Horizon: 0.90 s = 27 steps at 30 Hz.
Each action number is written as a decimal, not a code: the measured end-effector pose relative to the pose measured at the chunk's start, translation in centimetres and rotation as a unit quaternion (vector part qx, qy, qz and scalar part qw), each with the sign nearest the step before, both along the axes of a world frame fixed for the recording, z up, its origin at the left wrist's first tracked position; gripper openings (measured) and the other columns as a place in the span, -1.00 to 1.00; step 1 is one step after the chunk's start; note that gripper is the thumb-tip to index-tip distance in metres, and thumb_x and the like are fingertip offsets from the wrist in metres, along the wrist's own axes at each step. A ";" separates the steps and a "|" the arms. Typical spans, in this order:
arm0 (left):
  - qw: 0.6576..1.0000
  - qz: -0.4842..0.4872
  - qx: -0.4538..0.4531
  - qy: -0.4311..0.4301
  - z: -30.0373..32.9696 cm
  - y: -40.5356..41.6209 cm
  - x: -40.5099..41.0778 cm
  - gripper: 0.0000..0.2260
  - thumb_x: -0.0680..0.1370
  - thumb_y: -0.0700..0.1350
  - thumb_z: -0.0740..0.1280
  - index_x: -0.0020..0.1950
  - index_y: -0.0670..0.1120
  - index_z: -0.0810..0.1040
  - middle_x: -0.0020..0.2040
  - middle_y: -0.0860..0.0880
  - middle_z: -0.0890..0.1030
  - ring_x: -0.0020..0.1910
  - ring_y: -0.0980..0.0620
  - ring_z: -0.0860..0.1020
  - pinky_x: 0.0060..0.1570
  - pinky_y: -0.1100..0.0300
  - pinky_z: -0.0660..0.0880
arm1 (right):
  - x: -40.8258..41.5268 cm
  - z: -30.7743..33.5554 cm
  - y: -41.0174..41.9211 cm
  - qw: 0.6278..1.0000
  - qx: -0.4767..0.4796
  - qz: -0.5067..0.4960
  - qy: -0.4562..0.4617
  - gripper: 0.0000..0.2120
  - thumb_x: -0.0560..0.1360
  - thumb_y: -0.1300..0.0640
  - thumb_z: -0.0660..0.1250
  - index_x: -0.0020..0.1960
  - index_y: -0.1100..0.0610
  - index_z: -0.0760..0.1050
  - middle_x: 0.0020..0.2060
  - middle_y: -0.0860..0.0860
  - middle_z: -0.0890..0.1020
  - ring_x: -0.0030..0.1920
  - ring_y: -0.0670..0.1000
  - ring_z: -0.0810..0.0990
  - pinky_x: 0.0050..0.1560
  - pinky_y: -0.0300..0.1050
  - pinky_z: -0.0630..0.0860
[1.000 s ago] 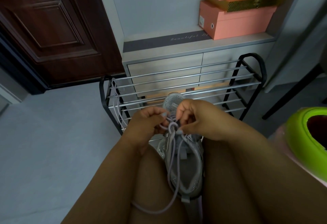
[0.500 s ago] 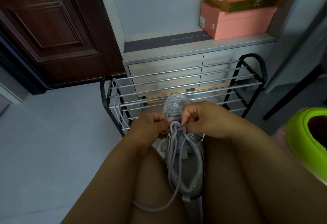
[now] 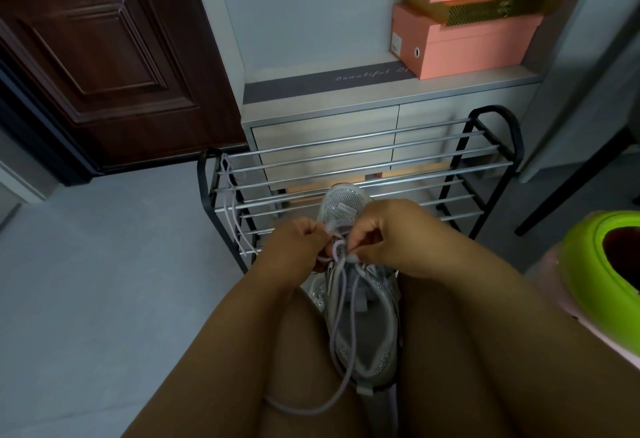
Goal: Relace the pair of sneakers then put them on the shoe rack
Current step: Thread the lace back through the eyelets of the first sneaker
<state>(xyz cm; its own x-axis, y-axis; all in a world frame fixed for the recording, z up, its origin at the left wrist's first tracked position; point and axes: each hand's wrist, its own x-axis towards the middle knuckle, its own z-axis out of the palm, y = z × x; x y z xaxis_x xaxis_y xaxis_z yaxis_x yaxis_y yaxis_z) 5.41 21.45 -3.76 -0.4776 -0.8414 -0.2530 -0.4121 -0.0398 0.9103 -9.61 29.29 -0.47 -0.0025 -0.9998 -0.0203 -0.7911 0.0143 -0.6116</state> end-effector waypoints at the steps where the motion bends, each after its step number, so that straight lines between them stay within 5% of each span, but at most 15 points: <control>1: 1.000 -0.004 -0.005 -0.004 0.0 0.0 0.0 -0.79 0.61 -0.10 0.23 -0.17 -0.12 0.54 -0.31 -0.05 0.60 -0.38 0.09 0.55 -0.32 0.27 0.54 | -0.1 -0.1 -0.1 1.000 0.001 0.000 0.020 -0.92 0.40 0.08 0.46 -0.11 -0.03 0.66 -0.26 -0.12 0.60 -0.26 -0.17 0.55 -0.23 -0.27 0.47; 8: 1.000 -0.009 0.003 0.013 -0.1 0.2 0.1 -0.85 0.60 -0.15 0.24 -0.13 -0.13 0.54 -0.29 -0.06 0.60 -0.36 0.07 0.54 -0.29 0.25 0.53 | -0.3 -0.4 -0.6 0.997 0.047 -0.008 0.062 -0.97 0.47 0.08 0.38 -0.09 -0.01 0.59 -0.20 -0.11 0.55 -0.18 -0.12 0.50 -0.28 -0.34 0.35; 11: 0.999 0.004 -0.002 0.038 -0.3 0.1 0.1 -0.88 0.57 -0.16 0.30 -0.11 -0.18 0.54 -0.30 -0.04 0.60 -0.42 0.17 0.54 -0.36 0.33 0.52 | -1.3 -0.4 -0.5 0.998 0.066 0.016 0.004 -0.91 0.50 0.08 0.34 -0.18 -0.03 0.51 -0.27 -0.13 0.54 -0.28 -0.21 0.46 -0.29 -0.44 0.34; 14: 0.999 -0.002 -0.009 0.051 -0.2 0.0 0.2 -0.85 0.54 -0.14 0.34 -0.10 -0.23 0.56 -0.31 -0.05 0.61 -0.43 0.18 0.53 -0.34 0.29 0.51 | -2.5 -0.7 -0.1 0.974 0.085 0.008 -0.211 -0.91 0.50 0.14 0.34 -0.18 0.03 0.55 -0.26 -0.01 0.59 -0.24 -0.11 0.52 -0.14 -0.25 0.46; 16: 0.997 -0.006 -0.002 0.074 -0.2 0.0 0.3 -0.86 0.53 -0.16 0.36 -0.12 -0.25 0.57 -0.28 -0.11 0.62 -0.36 0.07 0.54 -0.26 0.18 0.50 | -3.2 -0.8 0.1 0.905 0.084 0.024 -0.417 -0.93 0.44 0.17 0.38 -0.16 0.17 0.55 -0.28 0.07 0.56 -0.28 -0.08 0.53 -0.23 -0.26 0.49; 18: 0.996 -0.010 0.003 0.091 -0.3 0.0 0.3 -0.90 0.52 -0.19 0.37 -0.13 -0.22 0.59 -0.26 -0.14 0.62 -0.31 -0.03 0.53 -0.21 0.10 0.50 | -3.5 -0.7 0.2 0.851 0.088 0.041 -0.515 -0.87 0.38 0.16 0.44 -0.18 0.22 0.55 -0.31 0.07 0.56 -0.31 -0.08 0.54 -0.29 -0.29 0.48; 21: 0.991 -0.011 0.034 0.128 -0.3 -0.1 0.4 -0.94 0.50 -0.23 0.38 -0.10 -0.22 0.61 -0.26 -0.14 0.63 -0.30 -0.04 0.55 -0.23 0.11 0.52 | -3.1 -0.4 0.1 0.890 0.080 0.037 -0.447 -0.95 0.39 0.20 0.40 -0.18 0.17 0.55 -0.35 0.04 0.56 -0.32 -0.06 0.50 -0.27 -0.22 0.39; 27: 0.989 -0.016 0.052 0.139 -0.1 -0.1 0.3 -0.92 0.47 -0.27 0.39 -0.17 -0.12 0.66 -0.25 -0.13 0.64 -0.25 -0.07 0.55 -0.16 0.05 0.50 | -1.2 0.0 0.0 0.993 0.042 -0.014 -0.111 -0.89 0.37 0.07 0.49 -0.20 0.06 0.58 -0.40 -0.06 0.56 -0.45 -0.21 0.44 -0.39 -0.37 0.36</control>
